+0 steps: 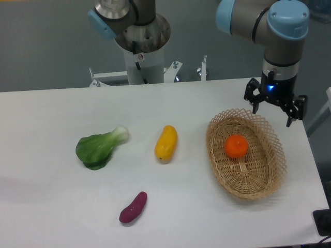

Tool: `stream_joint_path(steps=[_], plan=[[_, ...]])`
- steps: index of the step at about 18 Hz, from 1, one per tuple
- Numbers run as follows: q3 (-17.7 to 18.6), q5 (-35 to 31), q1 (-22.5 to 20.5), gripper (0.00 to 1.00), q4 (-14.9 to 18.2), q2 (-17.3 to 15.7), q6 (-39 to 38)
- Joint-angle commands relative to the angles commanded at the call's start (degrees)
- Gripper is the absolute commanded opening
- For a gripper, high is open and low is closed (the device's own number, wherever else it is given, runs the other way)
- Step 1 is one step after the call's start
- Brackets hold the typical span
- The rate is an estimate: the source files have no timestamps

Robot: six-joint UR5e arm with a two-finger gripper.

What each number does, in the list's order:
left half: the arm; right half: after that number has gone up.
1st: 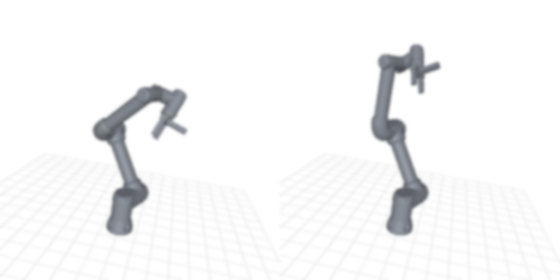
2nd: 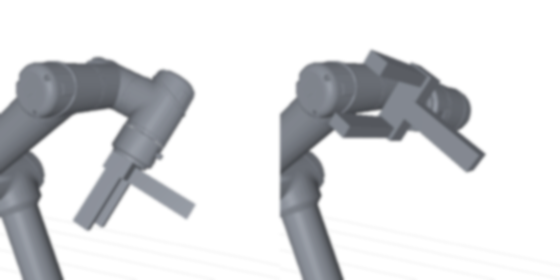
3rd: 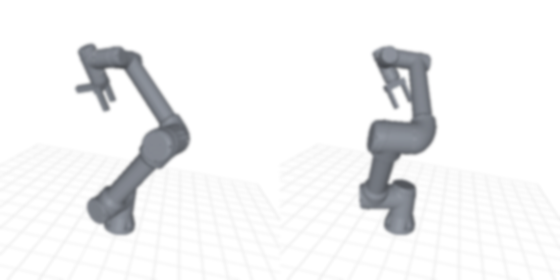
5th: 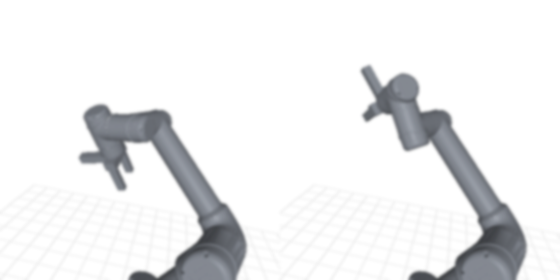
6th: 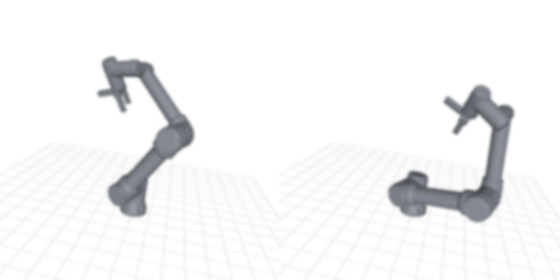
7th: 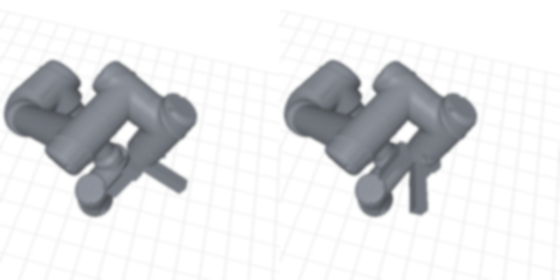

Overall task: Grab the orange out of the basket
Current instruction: 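Move the open gripper over the orange in the wicker basket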

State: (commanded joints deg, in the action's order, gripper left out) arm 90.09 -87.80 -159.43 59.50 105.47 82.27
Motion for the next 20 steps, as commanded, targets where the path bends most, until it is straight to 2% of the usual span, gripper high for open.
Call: stream_joint_path(steps=[5, 10, 13, 17, 20], plan=[[1.58, -0.18, 0.44, 1.0, -2.11, 0.79, -0.7], [5.79, -0.09, 0.35, 1.0, -5.44, 0.88, -0.97], [7.99, -0.18, 0.18, 1.0, -10.01, 2.98, -0.53], [10.37, -0.44, 0.18, 1.0, -11.78, 5.27, -0.88], [12.04, -0.79, 0.0, 1.0, -12.74, 5.45, -0.97]])
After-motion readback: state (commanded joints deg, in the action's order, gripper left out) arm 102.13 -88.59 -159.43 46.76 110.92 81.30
